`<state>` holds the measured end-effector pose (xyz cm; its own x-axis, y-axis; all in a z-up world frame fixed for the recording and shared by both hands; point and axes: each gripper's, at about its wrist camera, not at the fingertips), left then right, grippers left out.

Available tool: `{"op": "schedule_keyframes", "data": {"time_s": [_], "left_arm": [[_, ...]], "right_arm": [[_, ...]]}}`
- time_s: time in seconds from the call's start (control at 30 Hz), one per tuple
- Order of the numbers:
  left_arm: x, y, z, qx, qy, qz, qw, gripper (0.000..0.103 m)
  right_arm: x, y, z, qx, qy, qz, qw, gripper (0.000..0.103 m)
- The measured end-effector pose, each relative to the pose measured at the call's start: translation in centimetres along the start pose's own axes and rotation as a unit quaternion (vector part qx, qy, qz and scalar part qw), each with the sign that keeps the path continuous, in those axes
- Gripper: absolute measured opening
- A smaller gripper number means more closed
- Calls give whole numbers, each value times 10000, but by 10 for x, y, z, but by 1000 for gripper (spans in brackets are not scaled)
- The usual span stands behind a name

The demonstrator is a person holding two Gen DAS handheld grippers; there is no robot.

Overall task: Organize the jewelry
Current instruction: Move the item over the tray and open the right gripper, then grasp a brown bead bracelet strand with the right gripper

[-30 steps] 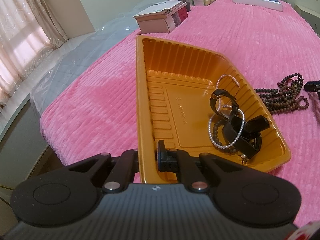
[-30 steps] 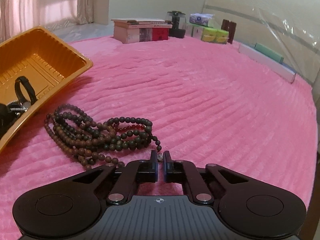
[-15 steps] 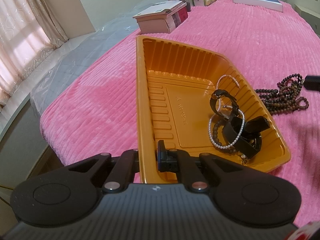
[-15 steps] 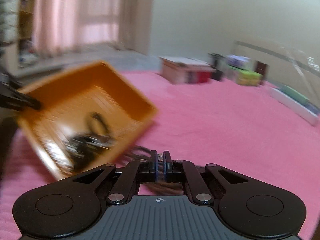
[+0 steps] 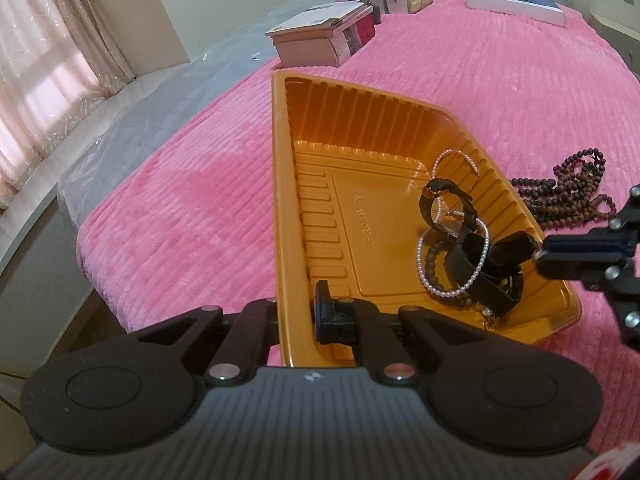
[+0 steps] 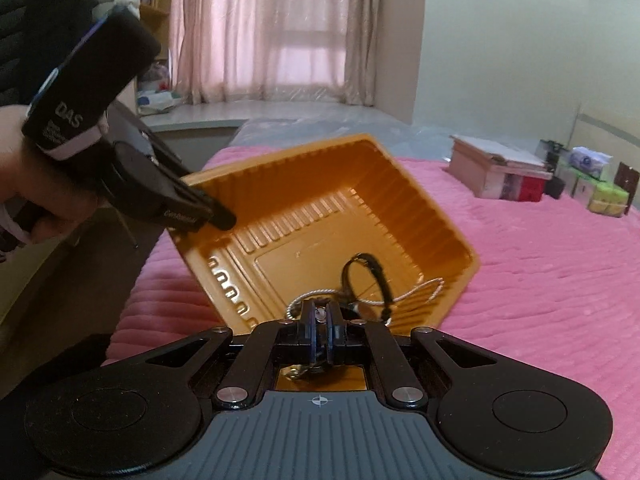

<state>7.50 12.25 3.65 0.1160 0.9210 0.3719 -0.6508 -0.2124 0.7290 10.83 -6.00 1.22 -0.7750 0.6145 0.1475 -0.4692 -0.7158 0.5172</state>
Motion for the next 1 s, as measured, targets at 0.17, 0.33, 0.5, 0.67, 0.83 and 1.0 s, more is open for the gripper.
{"op": "schedule_keyframes", "data": {"time_s": [0.17, 0.33, 0.5, 0.67, 0.83, 1.0], "left_arm": [[0, 0, 0, 1, -2, 1, 10000, 4], [0, 0, 0, -3, 10, -3, 10000, 4], [0, 0, 0, -11, 16, -7, 10000, 4], [0, 0, -1, -11, 4, 5, 10000, 4], [0, 1, -1, -13, 6, 7, 10000, 4], [0, 1, 1, -9, -11, 13, 10000, 4]], "right_arm": [[2, -6, -1, 34, -3, 45, 10000, 5], [-2, -1, -3, -1, -87, 80, 9999, 24], [-18, 26, -8, -269, -340, -77, 9990, 51], [-48, 54, -25, -338, -733, -685, 9944, 51], [-87, 69, -42, -195, -1303, -1550, 9791, 51], [-115, 81, -53, -108, -1666, -2075, 9639, 51]]}}
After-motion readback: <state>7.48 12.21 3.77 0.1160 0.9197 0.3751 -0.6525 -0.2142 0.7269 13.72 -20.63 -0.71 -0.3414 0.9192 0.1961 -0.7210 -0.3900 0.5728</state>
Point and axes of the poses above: each gripper's, at about its wrist camera, not at the fingertips, and y roughly against the way its jaws point, x to its left, z to its top, and after that the axes turned 10 degrees about -y, right-handed
